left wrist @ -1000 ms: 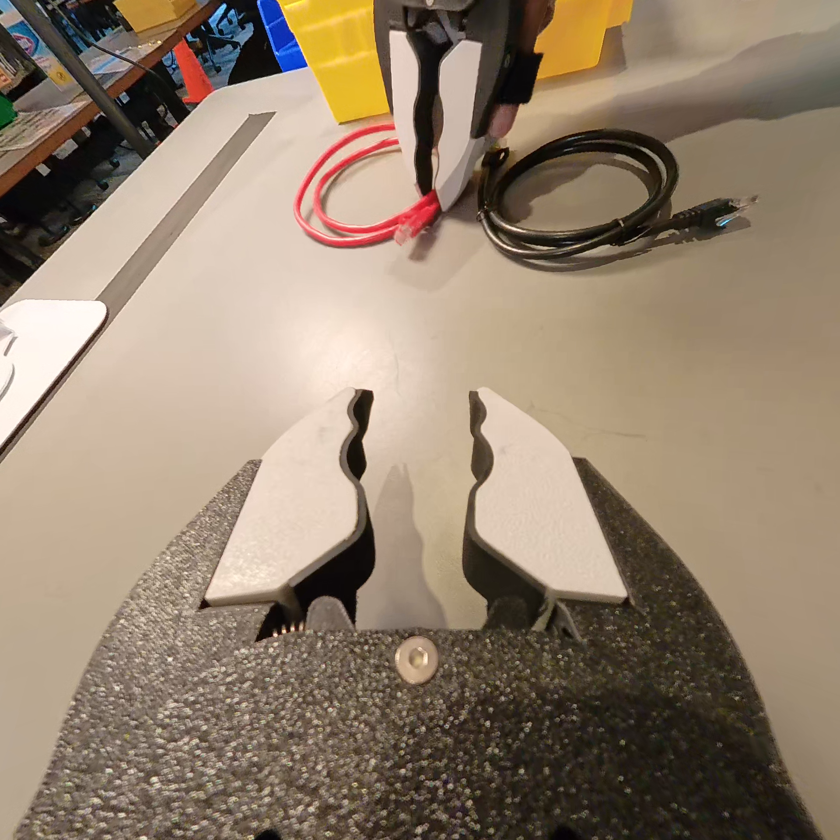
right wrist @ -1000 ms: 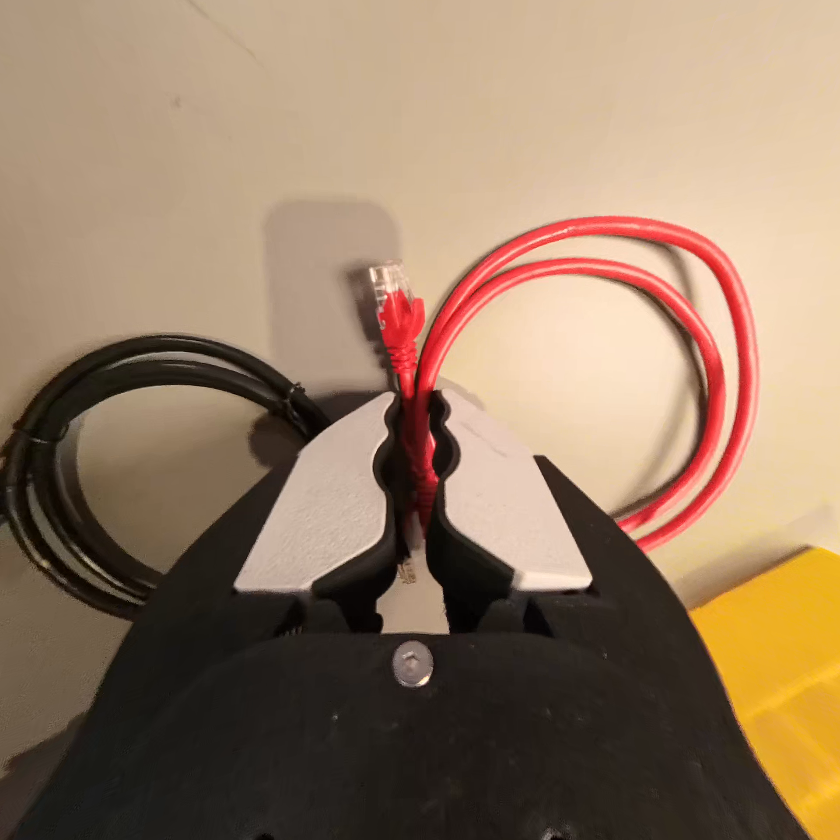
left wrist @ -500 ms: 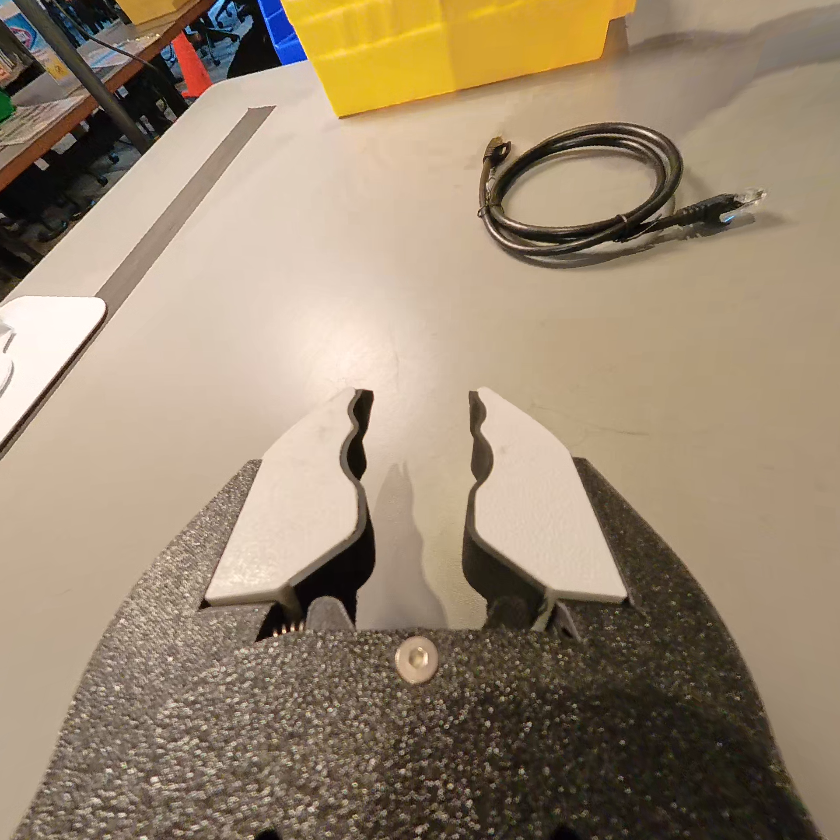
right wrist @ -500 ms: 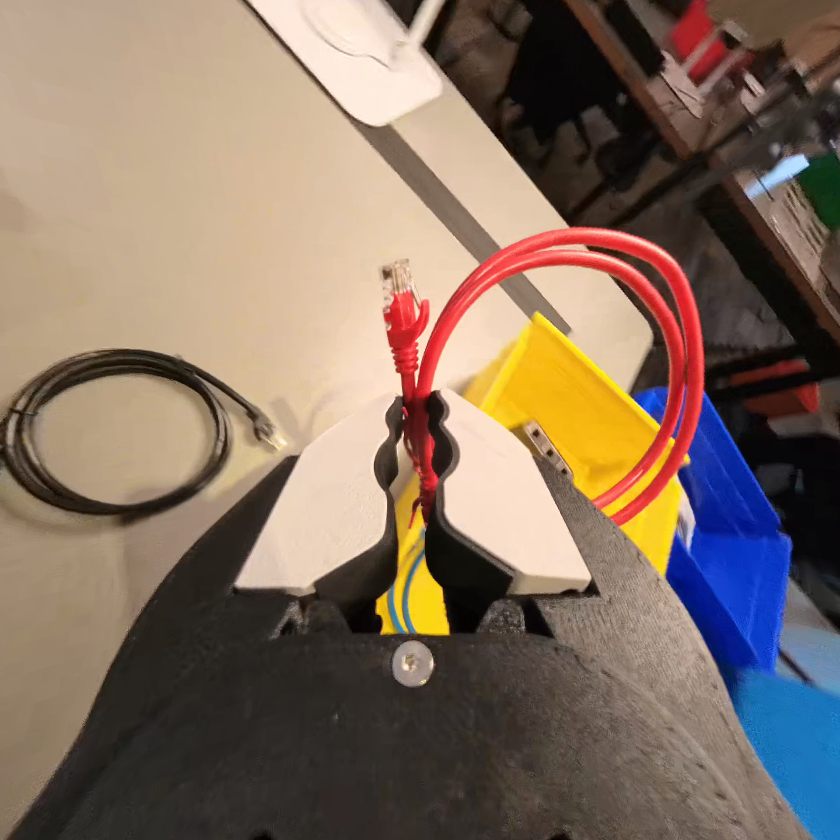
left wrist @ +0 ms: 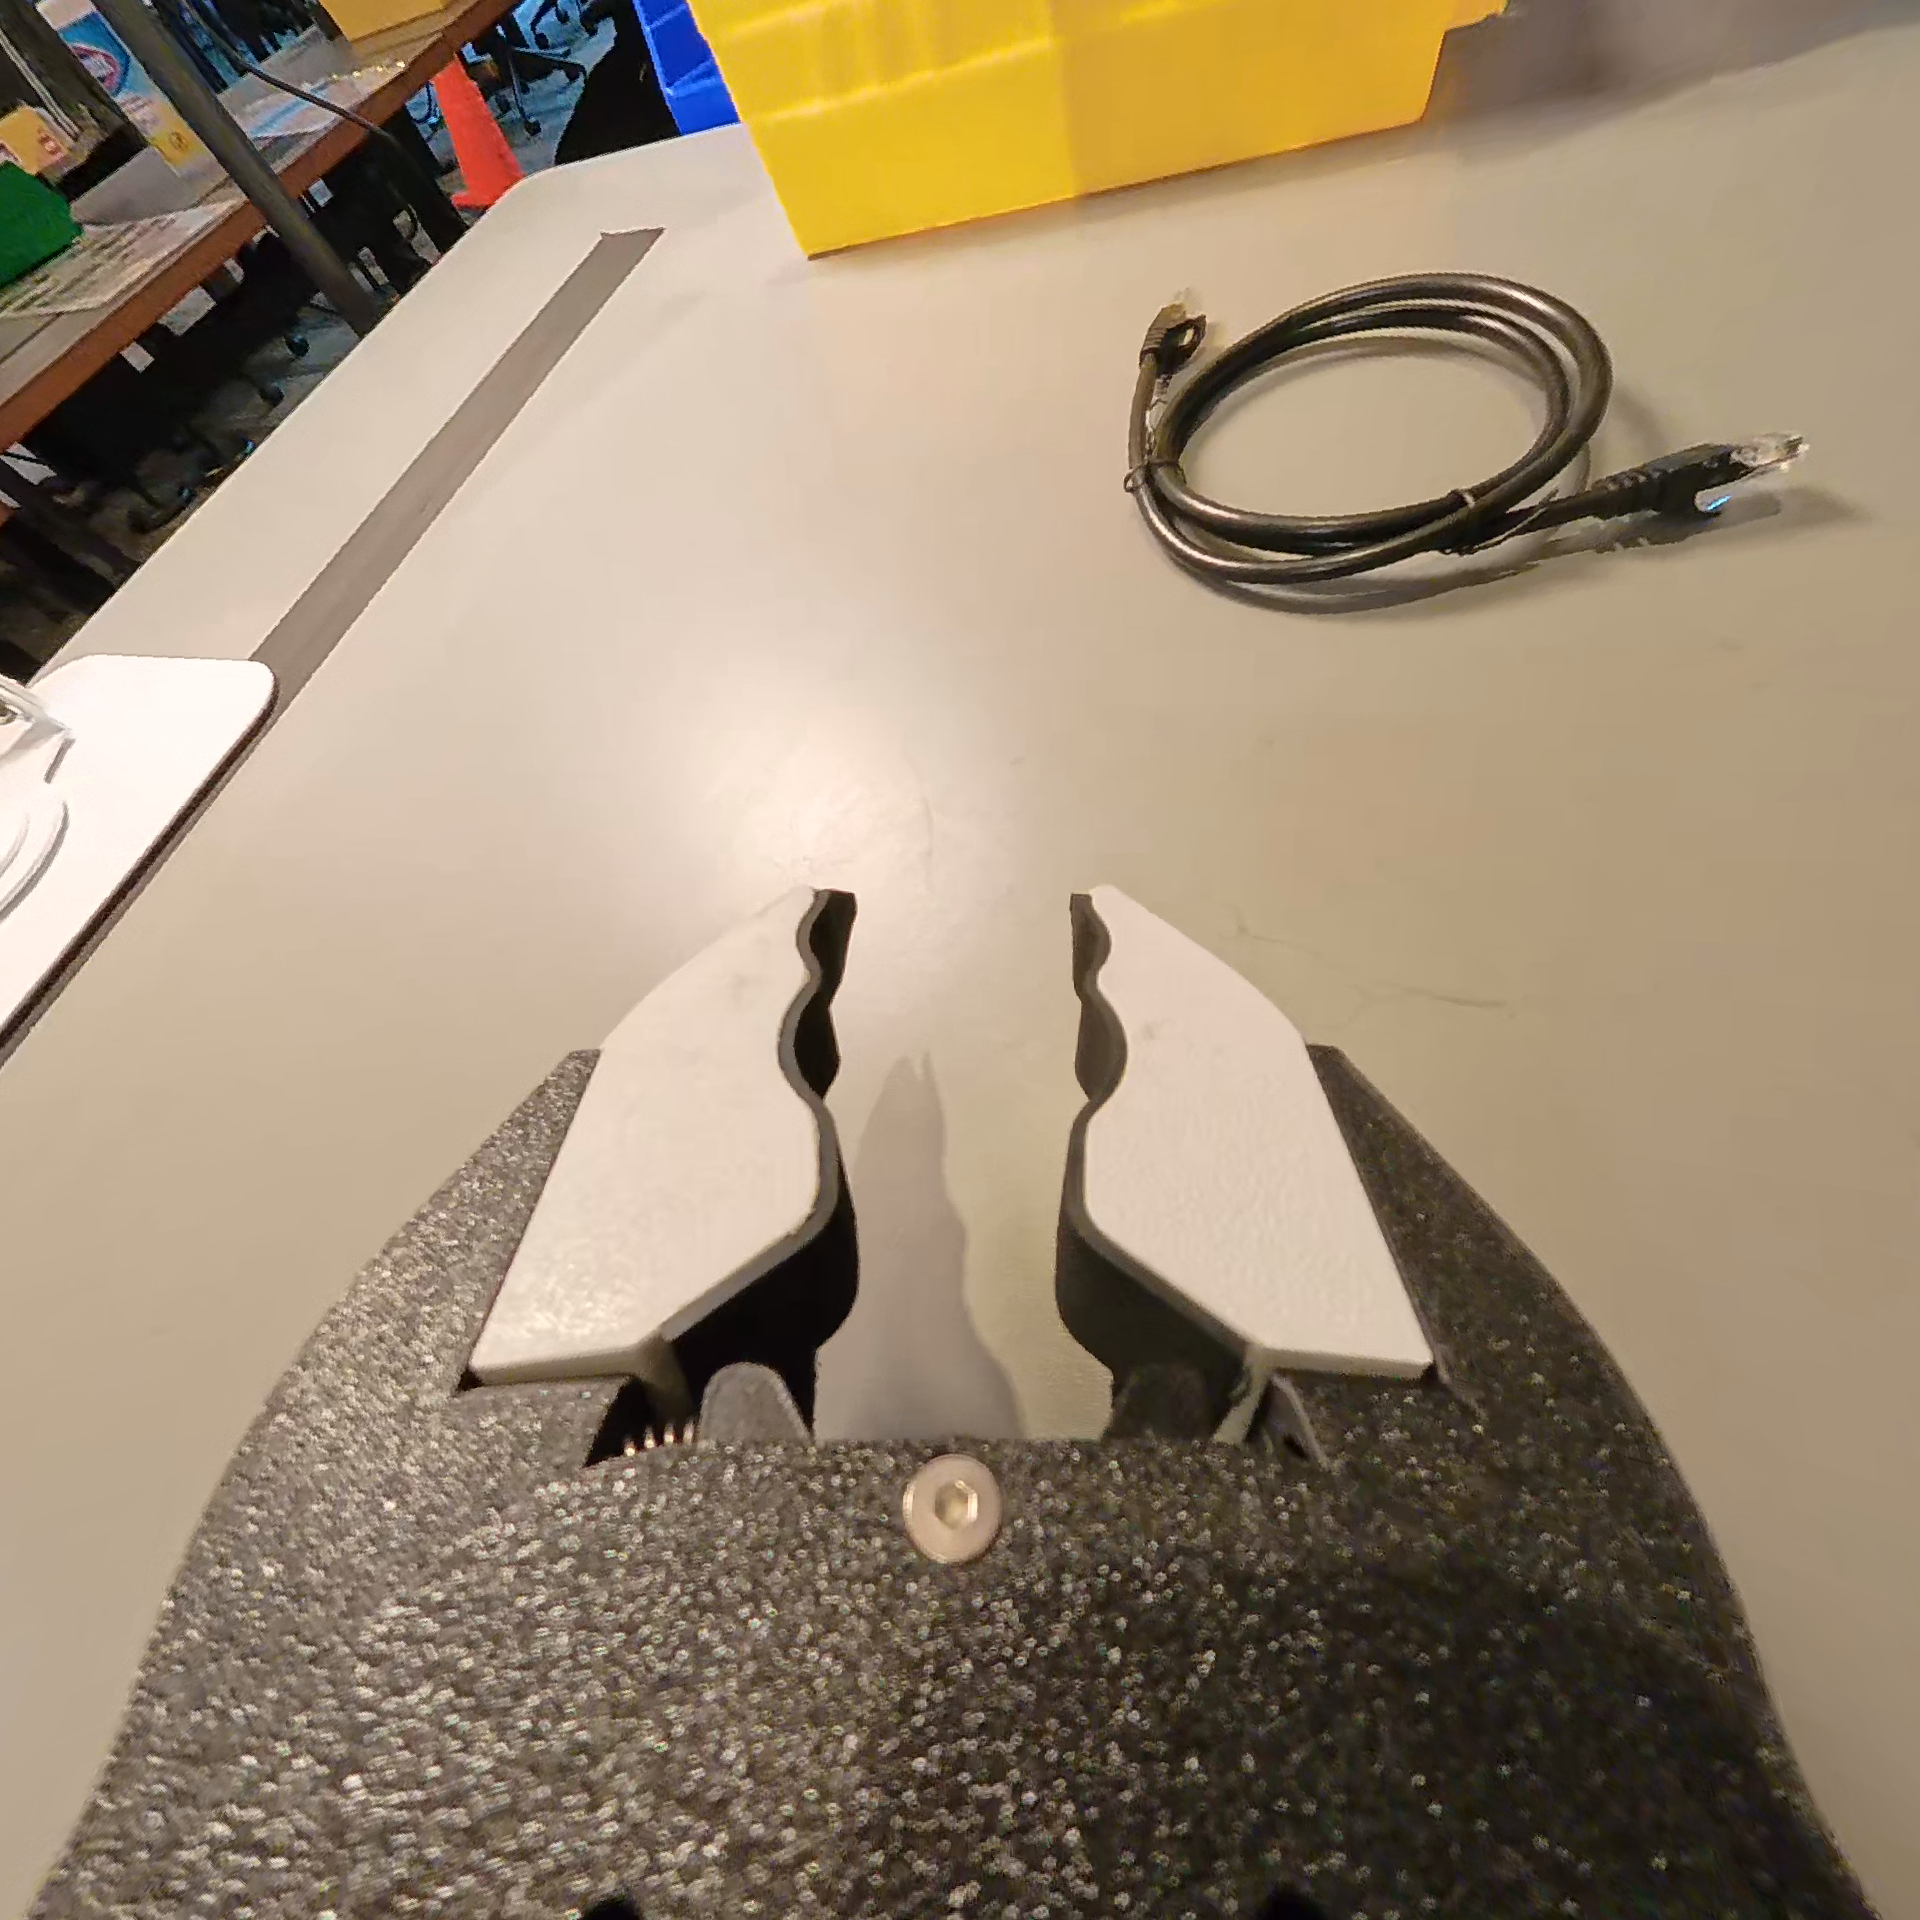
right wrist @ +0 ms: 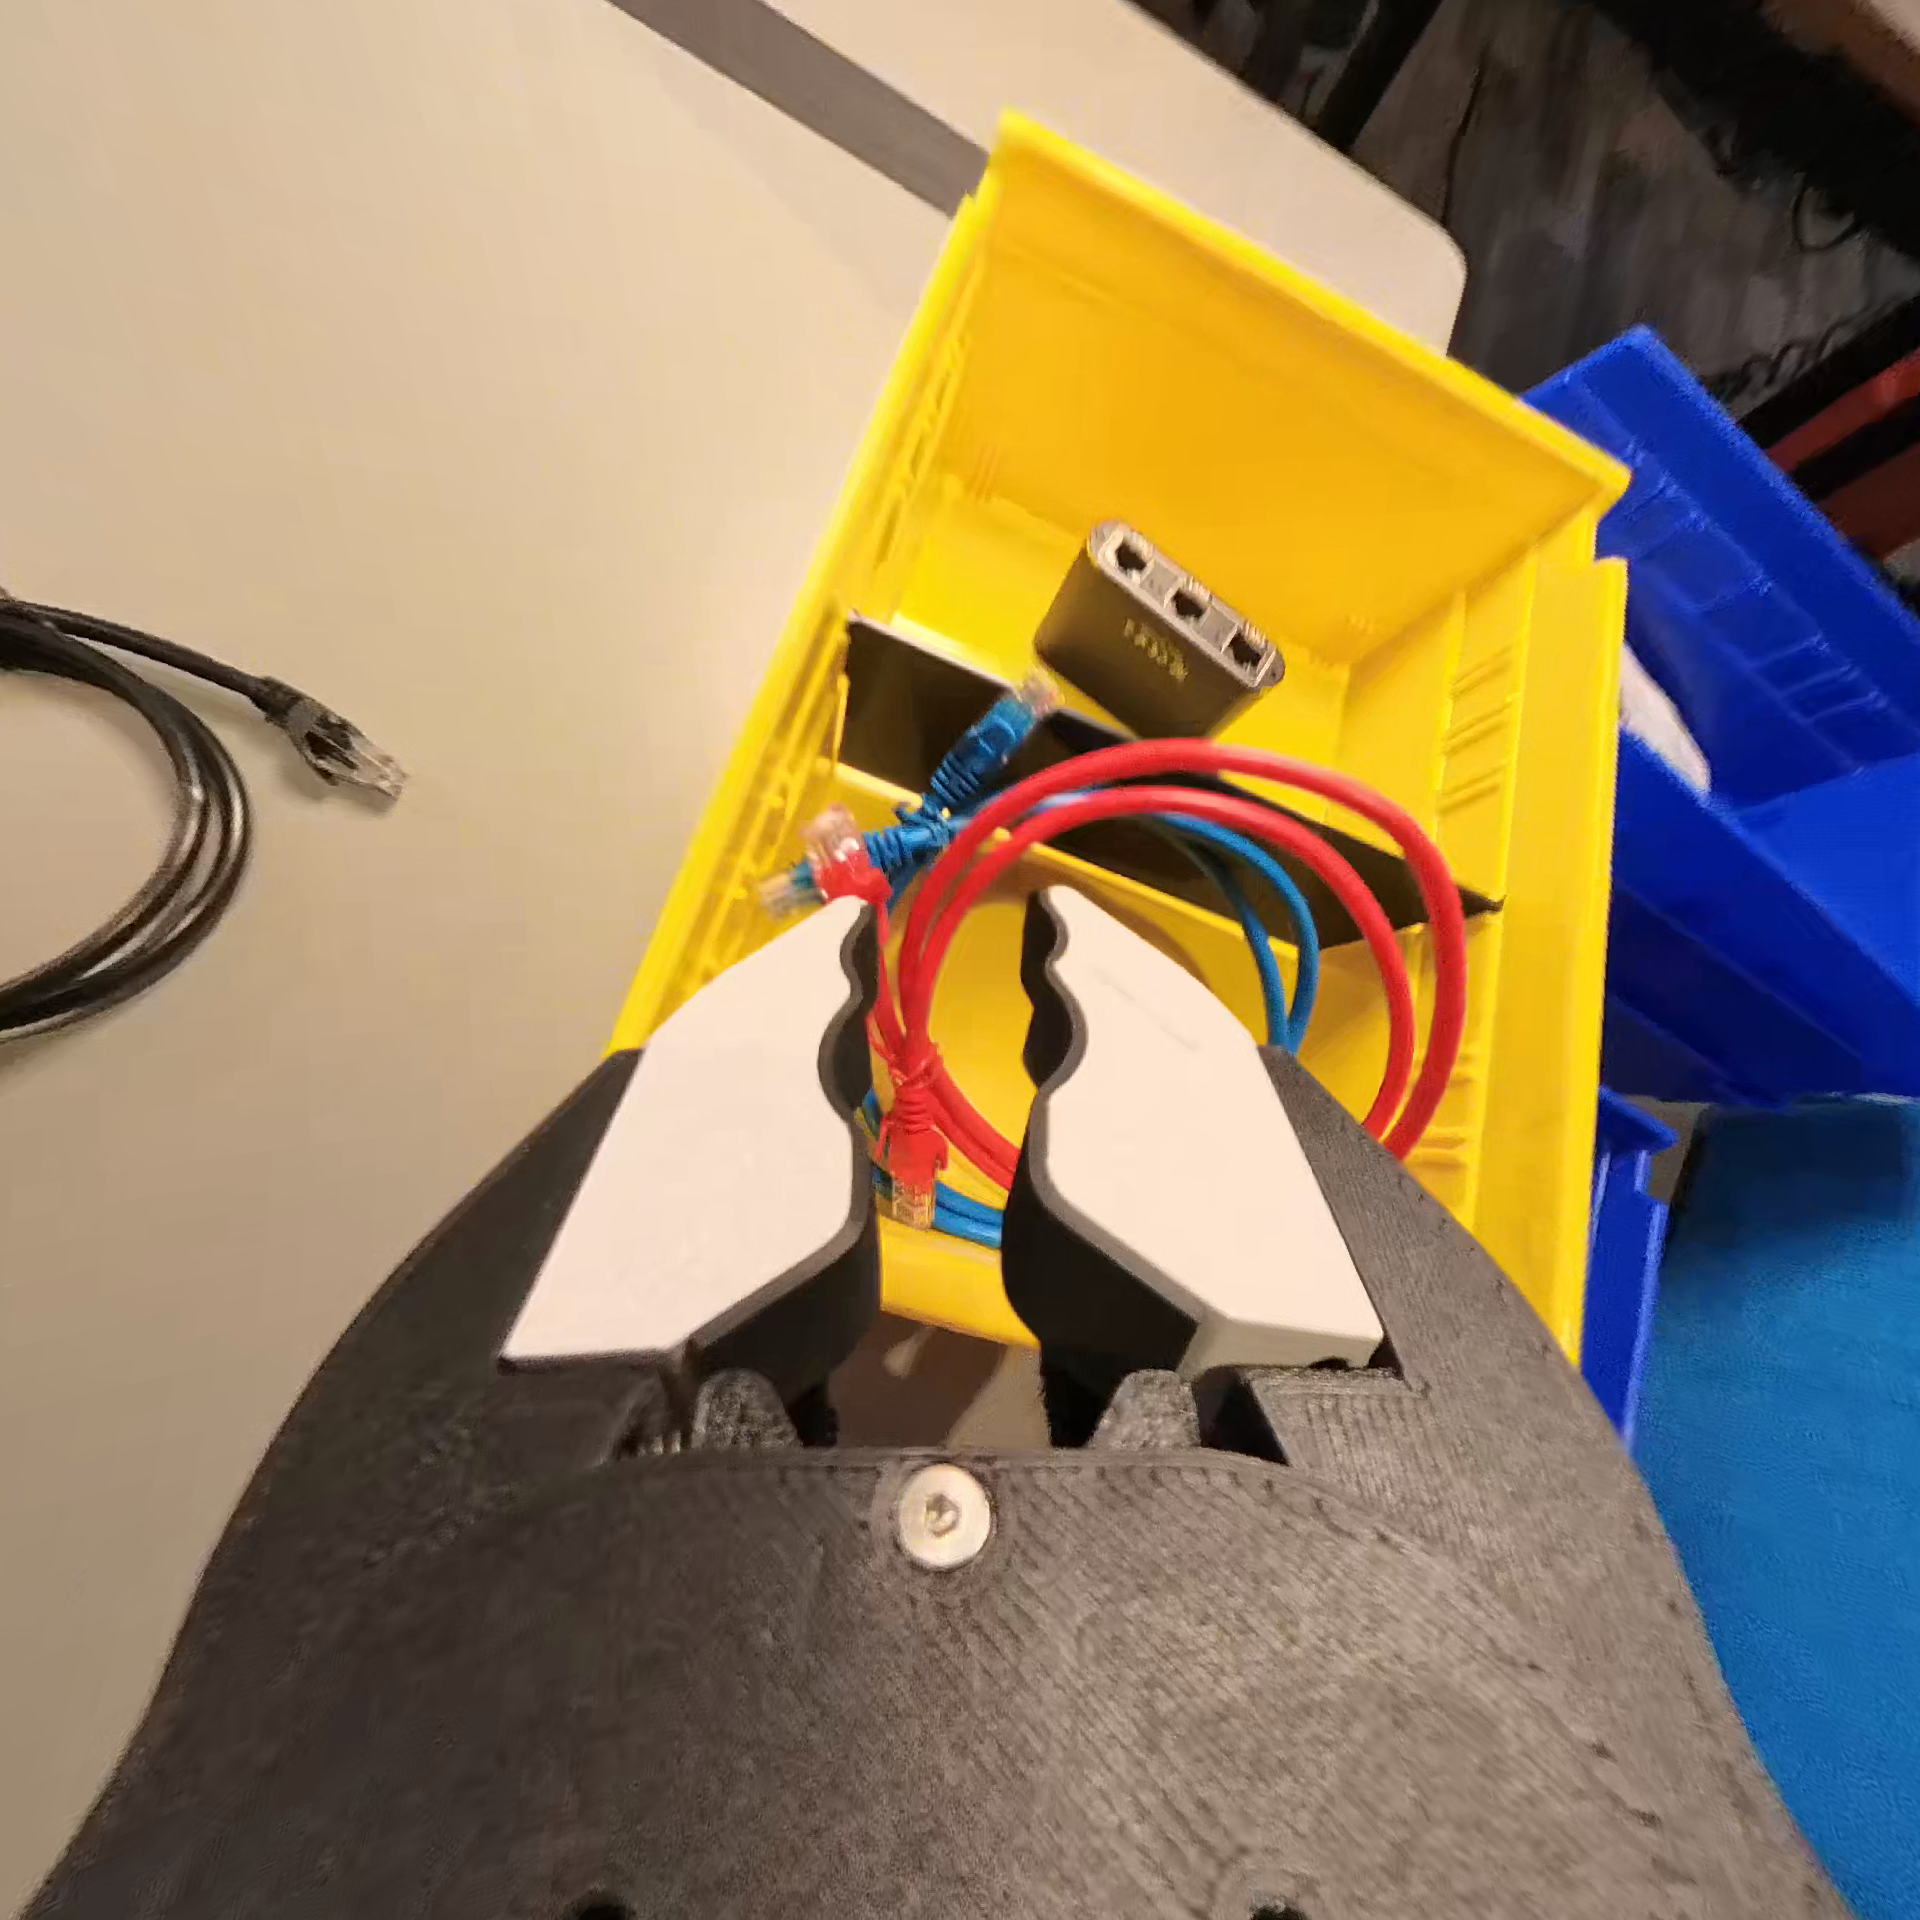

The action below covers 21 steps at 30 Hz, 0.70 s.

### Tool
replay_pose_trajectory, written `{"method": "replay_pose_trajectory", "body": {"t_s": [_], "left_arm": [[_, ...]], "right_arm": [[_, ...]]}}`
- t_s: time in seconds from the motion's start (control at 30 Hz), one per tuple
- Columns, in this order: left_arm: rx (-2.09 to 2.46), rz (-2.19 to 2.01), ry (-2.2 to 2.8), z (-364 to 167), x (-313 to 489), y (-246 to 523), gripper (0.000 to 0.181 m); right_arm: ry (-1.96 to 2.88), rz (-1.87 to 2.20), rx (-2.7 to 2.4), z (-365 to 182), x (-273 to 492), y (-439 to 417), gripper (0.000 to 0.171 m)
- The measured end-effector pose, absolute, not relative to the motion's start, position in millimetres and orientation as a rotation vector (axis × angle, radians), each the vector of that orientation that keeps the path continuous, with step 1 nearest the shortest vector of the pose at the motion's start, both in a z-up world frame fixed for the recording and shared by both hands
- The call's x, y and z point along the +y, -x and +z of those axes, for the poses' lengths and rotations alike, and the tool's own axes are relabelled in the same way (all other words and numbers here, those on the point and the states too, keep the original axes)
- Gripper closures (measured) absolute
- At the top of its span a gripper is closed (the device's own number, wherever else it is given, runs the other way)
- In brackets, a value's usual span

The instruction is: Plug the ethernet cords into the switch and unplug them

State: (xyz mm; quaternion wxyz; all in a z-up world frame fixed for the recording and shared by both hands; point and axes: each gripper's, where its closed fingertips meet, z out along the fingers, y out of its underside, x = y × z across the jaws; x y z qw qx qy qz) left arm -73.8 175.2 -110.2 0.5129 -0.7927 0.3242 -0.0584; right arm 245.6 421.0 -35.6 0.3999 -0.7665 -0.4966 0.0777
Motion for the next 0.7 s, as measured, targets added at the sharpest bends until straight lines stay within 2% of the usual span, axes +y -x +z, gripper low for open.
{"method": "replay_pose_trajectory", "body": {"t_s": [0.13, 0.23, 0.4, 0.53, 0.63, 0.7], "left_arm": [[0.785, -0.141, 1.907, -111, 175, 73, 0.138], [0.797, -0.135, 1.904, -111, 174, 72, 0.138], [0.806, -0.129, 1.900, -112, 173, 72, 0.138], [0.807, -0.129, 1.900, -112, 172, 71, 0.138], [0.811, -0.124, 1.900, -112, 172, 71, 0.138], [0.813, -0.124, 1.899, -112, 171, 71, 0.138]], "right_arm": [[1.810, 0.157, -1.406, -20, 395, -216, 0.144], [1.737, 0.188, -1.572, -28, 364, -180, 0.144], [1.570, 0.326, -1.930, -67, 305, -112, 0.137], [1.370, 0.394, -2.256, -105, 274, -78, 0.119], [1.370, 0.342, -2.384, -130, 280, -65, 0.115], [1.405, 0.248, -2.432, -147, 292, -62, 0.119]]}}
